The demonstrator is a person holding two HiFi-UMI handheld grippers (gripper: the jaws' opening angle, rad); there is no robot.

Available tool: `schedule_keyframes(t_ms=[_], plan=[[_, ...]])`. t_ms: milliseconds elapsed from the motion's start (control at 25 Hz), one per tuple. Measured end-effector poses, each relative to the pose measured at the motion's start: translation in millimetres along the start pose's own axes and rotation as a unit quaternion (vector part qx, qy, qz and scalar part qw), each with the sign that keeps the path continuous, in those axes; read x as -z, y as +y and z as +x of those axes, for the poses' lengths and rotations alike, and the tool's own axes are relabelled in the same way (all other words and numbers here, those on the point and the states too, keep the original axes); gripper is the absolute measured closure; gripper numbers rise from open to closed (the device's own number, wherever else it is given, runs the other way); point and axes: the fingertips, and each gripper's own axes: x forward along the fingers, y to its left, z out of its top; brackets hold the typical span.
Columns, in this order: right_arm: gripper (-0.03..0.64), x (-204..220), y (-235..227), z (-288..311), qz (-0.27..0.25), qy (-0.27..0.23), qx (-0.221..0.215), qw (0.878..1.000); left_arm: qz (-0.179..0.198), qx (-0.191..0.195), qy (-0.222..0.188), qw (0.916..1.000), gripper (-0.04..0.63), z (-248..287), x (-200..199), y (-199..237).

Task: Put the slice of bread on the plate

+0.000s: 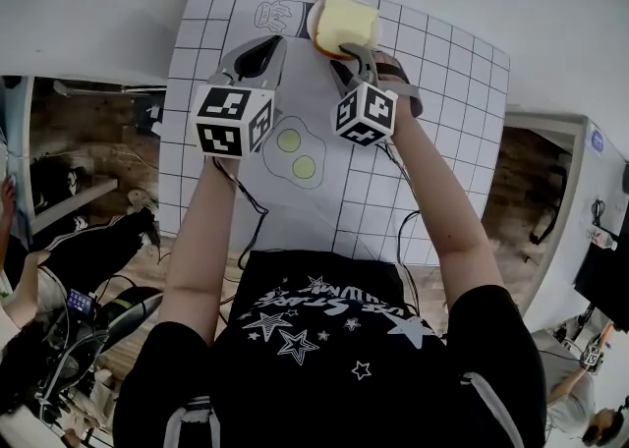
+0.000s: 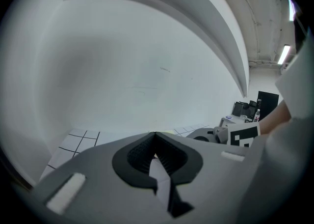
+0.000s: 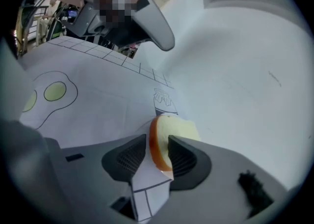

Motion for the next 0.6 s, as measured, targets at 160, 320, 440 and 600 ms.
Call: schedule_keyframes(t_ms=[160,320,440,600], plan=[[0.451,1.9,1.6,-0.1,0.023,-0.005,-0.002,1.0,0.0,-0.001,-0.001,1.0,0.586,-6.2,1.3,1.7],[0.449,0.6,-1.8,-3.9,0.026,-0.005,0.004,1.0,0.0,-0.002,-0.003,1.0,0.586,-10.7,1.0,2.7],[0.449,-3.9,-6.5,-11.5,0.049,-0.013,0.01,0.999,0.001,0.001,-0.006,1.0,0.586,-13.9,-0.7,0.9],[0.449,-18.7,-9.2,-32.2,0.077,-0.032,0.021,0.996,0.006,0.009,-0.011,0.9999,0.586,-22.5,-4.1,-3.7]])
